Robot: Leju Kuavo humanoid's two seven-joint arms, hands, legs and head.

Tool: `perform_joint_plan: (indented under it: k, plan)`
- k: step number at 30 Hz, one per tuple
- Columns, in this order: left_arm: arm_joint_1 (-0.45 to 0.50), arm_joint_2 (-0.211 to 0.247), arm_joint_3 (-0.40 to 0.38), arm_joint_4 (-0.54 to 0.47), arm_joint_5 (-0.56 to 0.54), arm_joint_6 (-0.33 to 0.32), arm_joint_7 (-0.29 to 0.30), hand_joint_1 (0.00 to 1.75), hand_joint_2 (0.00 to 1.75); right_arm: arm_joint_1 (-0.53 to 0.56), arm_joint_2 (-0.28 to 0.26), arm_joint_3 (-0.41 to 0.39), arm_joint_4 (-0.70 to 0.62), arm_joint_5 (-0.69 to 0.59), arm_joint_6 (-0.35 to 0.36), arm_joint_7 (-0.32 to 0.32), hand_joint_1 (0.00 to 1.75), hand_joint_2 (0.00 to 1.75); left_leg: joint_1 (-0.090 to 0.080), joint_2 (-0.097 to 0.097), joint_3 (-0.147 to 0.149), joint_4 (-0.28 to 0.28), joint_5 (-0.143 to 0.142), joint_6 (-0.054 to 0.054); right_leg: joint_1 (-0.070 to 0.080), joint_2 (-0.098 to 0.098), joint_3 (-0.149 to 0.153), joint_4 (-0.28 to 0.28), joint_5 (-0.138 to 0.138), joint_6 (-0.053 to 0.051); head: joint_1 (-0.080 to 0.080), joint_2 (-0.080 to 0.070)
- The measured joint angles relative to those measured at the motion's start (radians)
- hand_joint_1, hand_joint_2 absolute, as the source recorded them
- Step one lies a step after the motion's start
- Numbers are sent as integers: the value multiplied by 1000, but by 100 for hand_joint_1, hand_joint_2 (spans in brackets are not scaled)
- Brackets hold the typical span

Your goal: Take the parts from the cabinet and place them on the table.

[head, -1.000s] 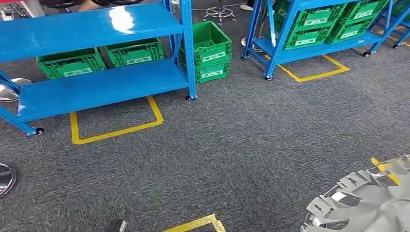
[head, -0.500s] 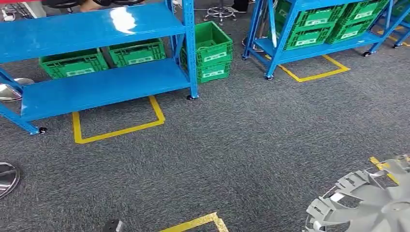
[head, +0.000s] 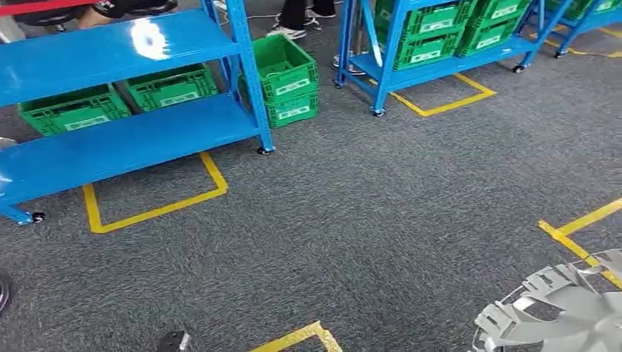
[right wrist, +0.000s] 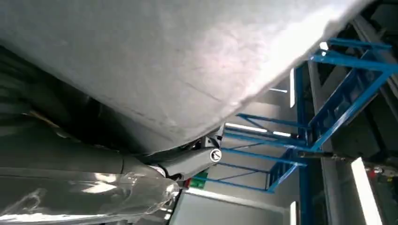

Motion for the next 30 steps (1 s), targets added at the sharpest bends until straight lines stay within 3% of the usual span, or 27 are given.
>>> perform_joint_plan:
  k: [1,3,4,5,6,8,9,10,12,14,15,16,17,19,20,21,23,24,25,28,29,30]
  plan:
    - [2,-1,0,0,0,0,0,0,175,-2,2,0,-1,1,2,0,175,175,7,-33,-26,58,-41,-8,-4,11,-3,-1,2,-3,2,0]
    - [6,0,1,0,2,0,0,0,175,-1,4,-1,-2,1,7,-3,175,175,22,-48,-94,210,-115,-20,-10,38,-9,-1,6,-2,1,0]
    - [7,1,2,0,3,0,0,0,175,0,7,-3,-2,1,11,-3,175,175,29,-48,-124,269,-130,-25,-15,54,-12,-1,8,1,1,0]
    - [8,1,3,0,3,0,0,0,175,0,11,-6,-2,1,14,-5,175,175,35,-48,-126,270,-114,-31,-19,69,-13,-1,10,4,1,0]
    - [8,2,4,0,3,0,0,0,175,0,16,-10,-2,1,18,-6,175,175,41,-48,-111,233,-78,-36,-24,85,-15,-1,12,8,0,0]
    - [8,3,5,0,3,0,0,0,175,-1,21,-11,-2,2,24,-8,175,175,54,-67,-35,79,8,-44,-34,113,-17,-1,16,20,1,0]
    - [8,3,5,0,3,0,0,0,175,-1,22,-11,-3,4,26,-9,175,175,65,-123,6,3,31,-49,-37,126,-19,-1,19,28,0,0]
    - [7,3,6,0,3,0,0,0,175,-3,23,-11,-2,6,27,-9,175,175,70,-168,18,-37,20,-50,-35,141,-27,5,18,39,0,0]
    - [7,5,7,0,8,-1,-1,0,175,-3,27,-11,-3,19,28,-10,175,175,63,-145,15,-32,22,-38,-42,165,-28,-15,32,58,1,0]
    - [7,5,8,0,14,-3,-1,0,175,-3,35,-9,-2,42,23,-11,175,175,66,-116,17,-39,35,-18,-47,193,-39,-32,48,78,3,0]
    - [4,7,10,0,17,-3,0,0,175,-3,40,-7,-2,51,19,-12,175,175,65,-98,17,-42,40,-10,-41,129,-44,-14,39,74,9,0]
    - [5,6,11,0,21,-3,0,0,175,-11,42,-6,-2,58,14,-13,175,175,62,-87,16,-43,41,-2,-33,67,-64,28,8,69,23,0]
    - [8,5,13,0,21,-3,0,0,175,-19,47,-1,-2,62,11,-14,175,175,56,-69,15,-43,41,3,-29,30,-101,116,-44,68,33,0]
    - [15,6,15,0,24,-2,0,0,175,-19,54,8,-2,67,0,-16,175,175,46,-35,14,-43,40,7,-24,17,-159,267,-111,63,36,0]
    - [16,6,16,0,24,-2,0,0,175,-15,58,10,-2,68,-2,-18,175,175,41,-20,14,-43,40,8,-21,17,-160,285,-113,61,37,0]
    - [16,5,18,0,23,-2,0,0,175,-10,63,12,-3,68,-5,-18,175,175,38,-5,15,-42,39,10,-17,17,-137,259,-95,56,37,0]
    - [14,3,21,0,22,-1,0,0,175,2,68,15,-12,68,-7,-21,175,175,32,20,19,-42,36,12,-8,0,-39,108,-34,43,38,0]
    - [13,3,22,0,22,-1,0,0,175,4,69,15,-16,67,-8,-24,175,175,30,30,23,-42,33,10,-2,-32,13,28,-14,37,38,0]
    - [12,3,23,0,21,-1,0,0,175,4,72,16,-18,66,-9,-26,175,175,18,42,25,-40,27,4,4,-67,31,3,-26,25,36,0]
    - [10,2,24,0,21,-1,0,0,175,14,76,15,-22,64,-11,-27,175,175,22,70,29,-43,28,-3,7,-25,21,-3,-17,16,35,0]
    - [8,2,24,0,21,-1,0,0,175,15,77,15,-23,64,-11,-27,175,175,20,80,31,-43,25,-9,3,-13,20,-10,-12,8,35,0]
    - [7,2,24,0,21,-1,0,0,175,18,79,14,-27,63,-11,-27,175,175,23,50,28,-35,13,-19,-4,-3,23,-17,-5,2,35,0]
